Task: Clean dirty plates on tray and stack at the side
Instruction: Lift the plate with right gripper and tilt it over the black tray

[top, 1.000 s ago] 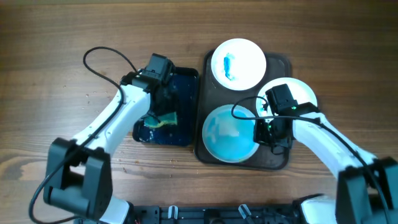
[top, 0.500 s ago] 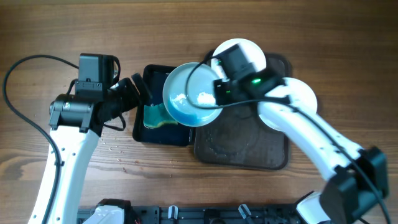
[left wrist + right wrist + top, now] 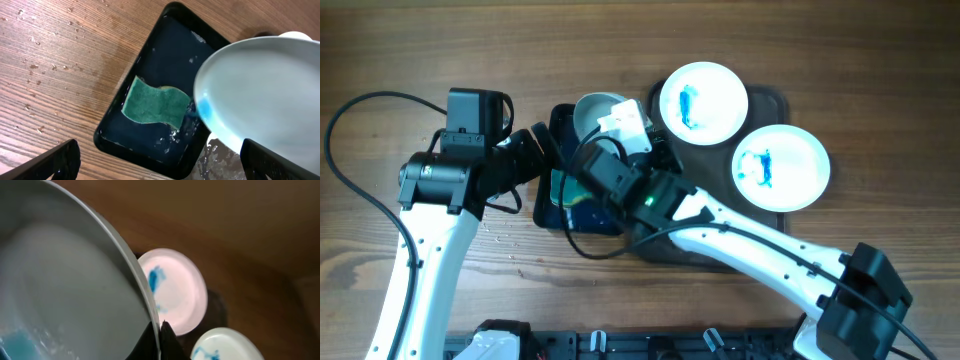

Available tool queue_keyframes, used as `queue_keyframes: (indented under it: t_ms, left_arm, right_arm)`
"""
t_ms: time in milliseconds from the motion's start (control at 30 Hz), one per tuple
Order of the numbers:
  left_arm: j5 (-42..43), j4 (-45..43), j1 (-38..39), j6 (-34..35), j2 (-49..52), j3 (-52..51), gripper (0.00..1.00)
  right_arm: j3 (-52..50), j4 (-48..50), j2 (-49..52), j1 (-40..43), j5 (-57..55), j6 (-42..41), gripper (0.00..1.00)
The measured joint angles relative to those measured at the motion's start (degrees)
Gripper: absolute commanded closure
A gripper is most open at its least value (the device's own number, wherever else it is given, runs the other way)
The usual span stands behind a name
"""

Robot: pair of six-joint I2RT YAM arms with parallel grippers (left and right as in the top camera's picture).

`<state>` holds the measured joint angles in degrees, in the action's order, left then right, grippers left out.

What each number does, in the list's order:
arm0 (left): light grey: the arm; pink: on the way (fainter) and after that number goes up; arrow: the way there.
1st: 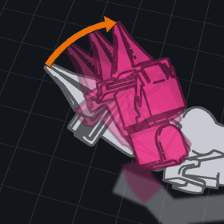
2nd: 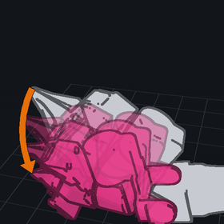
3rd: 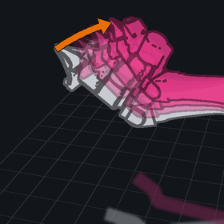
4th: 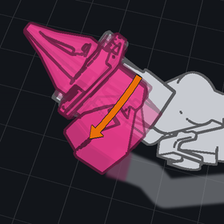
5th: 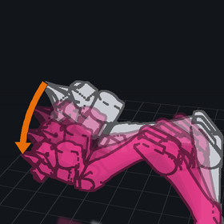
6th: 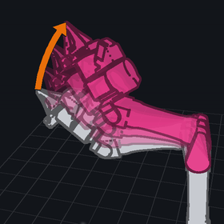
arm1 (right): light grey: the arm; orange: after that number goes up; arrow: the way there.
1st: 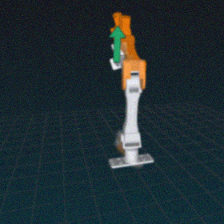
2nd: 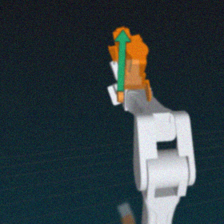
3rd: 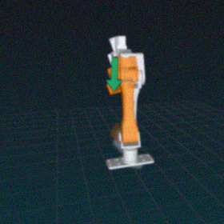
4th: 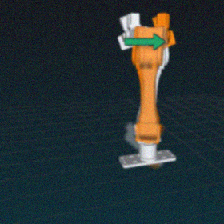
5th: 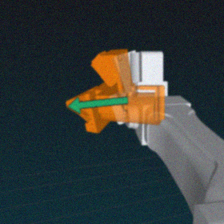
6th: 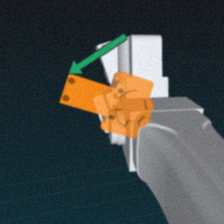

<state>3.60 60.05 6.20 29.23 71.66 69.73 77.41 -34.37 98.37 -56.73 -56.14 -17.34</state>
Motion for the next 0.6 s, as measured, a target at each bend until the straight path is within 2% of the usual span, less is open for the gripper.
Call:
queue_keyframes:
  t_ms: [200, 367, 600]
  left_arm:
    - [0.0, 0.0, 0.0, 0.0, 0.0, 0.0, 0.0]
    - [0.0, 0.0, 0.0, 0.0, 0.0, 0.0, 0.0]
    - [0.0, 0.0, 0.0, 0.0, 0.0, 0.0, 0.0]
  right_arm:
    - [0.0, 7.7, 0.0, -3.5, -10.4, 7.9, 0.95]
    - [0.0, 11.3, 0.0, -5.0, -12.6, 14.8, 0.96]
    - [0.0, 15.6, 0.0, -5.0, -13.1, 17.2, 0.96]
